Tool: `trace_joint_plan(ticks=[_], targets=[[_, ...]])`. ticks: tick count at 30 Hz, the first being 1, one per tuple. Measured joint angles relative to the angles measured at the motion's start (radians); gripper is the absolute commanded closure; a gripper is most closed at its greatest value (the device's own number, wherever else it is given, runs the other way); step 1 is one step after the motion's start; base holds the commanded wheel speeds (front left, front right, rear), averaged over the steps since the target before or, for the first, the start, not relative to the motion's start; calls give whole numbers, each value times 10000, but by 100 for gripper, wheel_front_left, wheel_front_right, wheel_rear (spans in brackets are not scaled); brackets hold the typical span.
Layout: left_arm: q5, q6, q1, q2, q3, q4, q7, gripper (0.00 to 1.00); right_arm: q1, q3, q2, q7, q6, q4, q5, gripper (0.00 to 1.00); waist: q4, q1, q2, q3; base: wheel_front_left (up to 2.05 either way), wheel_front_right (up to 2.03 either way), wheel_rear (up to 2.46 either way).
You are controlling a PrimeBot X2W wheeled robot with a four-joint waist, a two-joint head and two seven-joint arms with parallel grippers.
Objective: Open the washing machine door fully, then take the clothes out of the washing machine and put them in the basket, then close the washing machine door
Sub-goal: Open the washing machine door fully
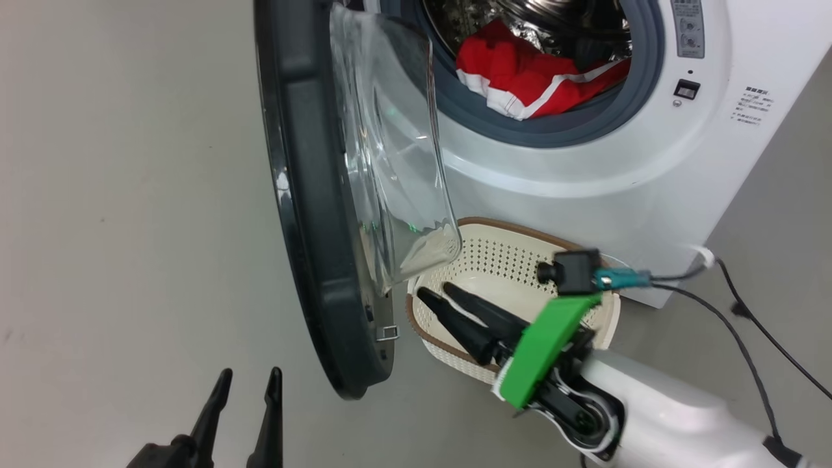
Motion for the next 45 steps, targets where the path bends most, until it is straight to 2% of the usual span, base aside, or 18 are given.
trace_joint_plan(ticks=[9,14,22,27,34,37,38,45], targets=[[186,-180,-104,0,82,290,0,0,1223,-531,-702,-635,2,263,10,0,-164,0,0,-175,0,0,0],[263,-268,-188,0,157,422,0,0,2080,-1106,-846,-736,2,345,-17,0,-262,0,0,-258,0,0,0],[341,-341,-287,0,353,527,0,0,3586,-3289,-694,-748,2,495,-1083,0,-463,0,0,-346,0,0,0],[355,-382,-289,-2,435,554,0,0,4347,-4460,-426,-748,2,681,-2652,0,-614,0,0,-345,0,0,0],[368,-439,-291,-4,481,591,0,0,5047,-6424,33,-748,2,715,-5850,0,-738,0,0,-315,0,0,0],[368,-441,-293,-4,497,610,0,0,5383,-7191,341,-750,2,539,-7095,0,-766,-1,0,-320,0,0,0],[368,-443,-293,-2,508,619,0,0,5565,-7653,489,-748,2,362,-7948,0,-781,0,0,-325,0,0,0],[439,-516,-294,-4,539,639,0,0,5975,-8851,978,-748,4,-407,-10512,0,-811,0,0,-346,0,0,0]])
